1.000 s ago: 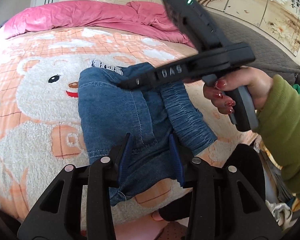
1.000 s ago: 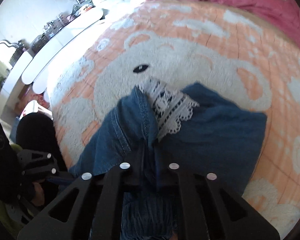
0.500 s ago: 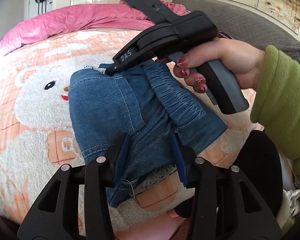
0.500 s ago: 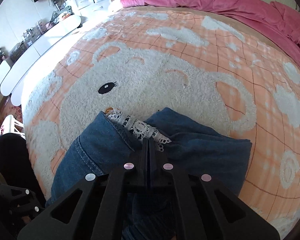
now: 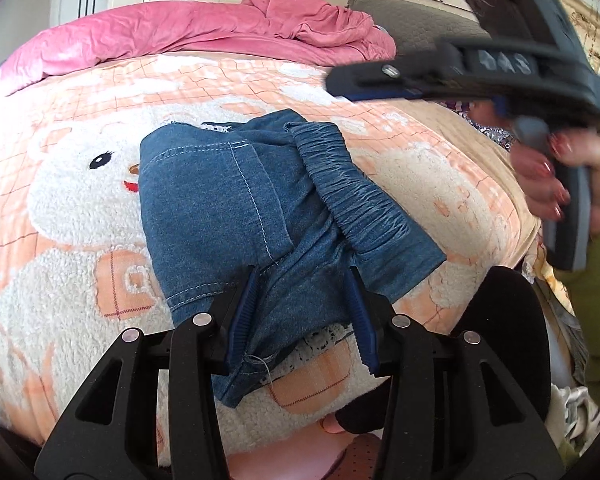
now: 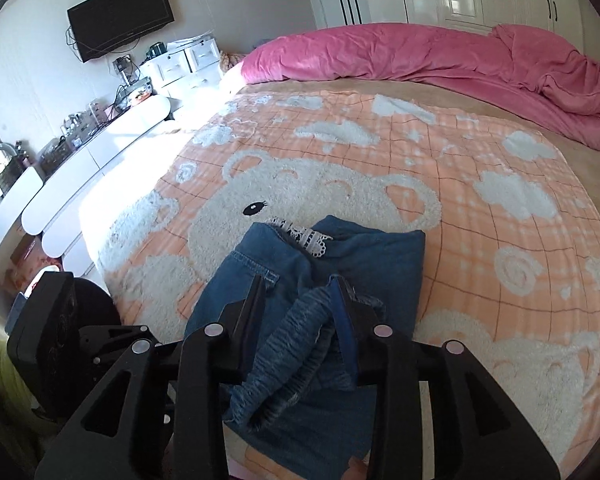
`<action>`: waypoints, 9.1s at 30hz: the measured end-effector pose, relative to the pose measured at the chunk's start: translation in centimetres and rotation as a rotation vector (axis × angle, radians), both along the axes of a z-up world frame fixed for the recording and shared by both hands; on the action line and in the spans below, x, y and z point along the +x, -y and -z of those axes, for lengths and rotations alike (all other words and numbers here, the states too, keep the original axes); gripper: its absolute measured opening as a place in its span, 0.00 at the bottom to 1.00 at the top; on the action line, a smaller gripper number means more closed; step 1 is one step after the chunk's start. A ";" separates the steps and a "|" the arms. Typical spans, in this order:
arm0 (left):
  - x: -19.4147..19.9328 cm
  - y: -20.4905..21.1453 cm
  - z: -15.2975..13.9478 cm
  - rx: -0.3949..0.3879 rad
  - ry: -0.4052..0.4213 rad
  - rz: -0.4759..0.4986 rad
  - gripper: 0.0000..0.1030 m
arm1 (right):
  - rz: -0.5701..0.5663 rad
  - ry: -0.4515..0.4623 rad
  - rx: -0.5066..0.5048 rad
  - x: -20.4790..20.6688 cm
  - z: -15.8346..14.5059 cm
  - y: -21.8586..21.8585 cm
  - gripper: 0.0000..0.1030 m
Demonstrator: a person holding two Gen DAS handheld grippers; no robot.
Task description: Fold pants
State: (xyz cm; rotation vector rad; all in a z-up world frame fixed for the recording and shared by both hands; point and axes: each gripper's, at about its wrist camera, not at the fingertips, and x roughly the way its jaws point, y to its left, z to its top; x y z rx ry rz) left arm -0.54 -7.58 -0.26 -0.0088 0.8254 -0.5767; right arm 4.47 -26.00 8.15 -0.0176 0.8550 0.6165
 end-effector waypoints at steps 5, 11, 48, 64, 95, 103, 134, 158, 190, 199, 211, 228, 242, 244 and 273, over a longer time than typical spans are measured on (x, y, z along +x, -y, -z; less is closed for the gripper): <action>-0.5 -0.8 -0.6 -0.021 -0.013 0.000 0.37 | 0.042 0.003 0.013 -2.0 0.5 0.6 0.32; -2.1 -4.0 -4.1 -0.067 0.117 -0.073 0.47 | 0.083 0.039 0.060 -5.0 0.0 1.4 0.37; 9.9 -3.1 0.3 0.053 -0.144 -0.156 0.45 | -0.220 0.095 -0.166 -9.9 8.9 -5.2 0.04; 8.2 -3.1 -0.9 0.046 -0.098 -0.139 0.45 | -0.139 0.120 -0.046 -11.1 3.3 -2.3 0.45; 5.4 -4.8 -3.0 0.050 -0.059 -0.186 0.91 | 0.333 0.212 -0.048 -8.8 0.5 4.3 0.87; 5.6 -5.0 -2.9 0.066 -0.060 -0.196 0.91 | 0.395 0.182 -0.093 -6.2 1.4 5.2 0.87; 7.9 -3.6 1.4 -0.029 -0.185 -0.234 0.91 | 0.308 -0.126 0.063 0.9 8.4 6.0 0.60; 6.9 0.1 0.6 0.049 -0.053 -0.211 0.41 | 0.320 -0.135 0.219 0.9 9.2 5.4 0.25; 9.4 -3.2 -5.5 0.052 0.029 -0.292 0.35 | 0.205 0.143 0.087 1.0 1.7 -1.8 0.10; 13.1 -3.4 -5.5 0.069 0.018 -0.316 0.35 | 0.213 0.141 0.077 4.8 1.3 -2.6 0.10; 16.9 -3.6 -3.2 0.087 0.012 -0.337 0.35 | 0.218 0.112 0.034 9.0 3.2 -3.8 0.10; 18.1 -4.1 -1.0 0.120 -0.024 -0.368 0.47 | 0.338 -0.054 0.016 11.3 8.5 -0.7 0.12; 17.5 -4.4 -0.5 0.112 -0.037 -0.380 0.56 | 0.410 -0.066 -0.066 10.9 9.5 0.3 0.38; 17.3 -4.5 -0.6 0.108 -0.037 -0.382 0.57 | 0.412 -0.065 -0.069 10.5 9.6 0.4 0.40; 13.9 -5.0 -2.6 0.066 -0.002 -0.362 0.88 | 0.409 0.033 -0.048 6.3 6.7 0.5 0.80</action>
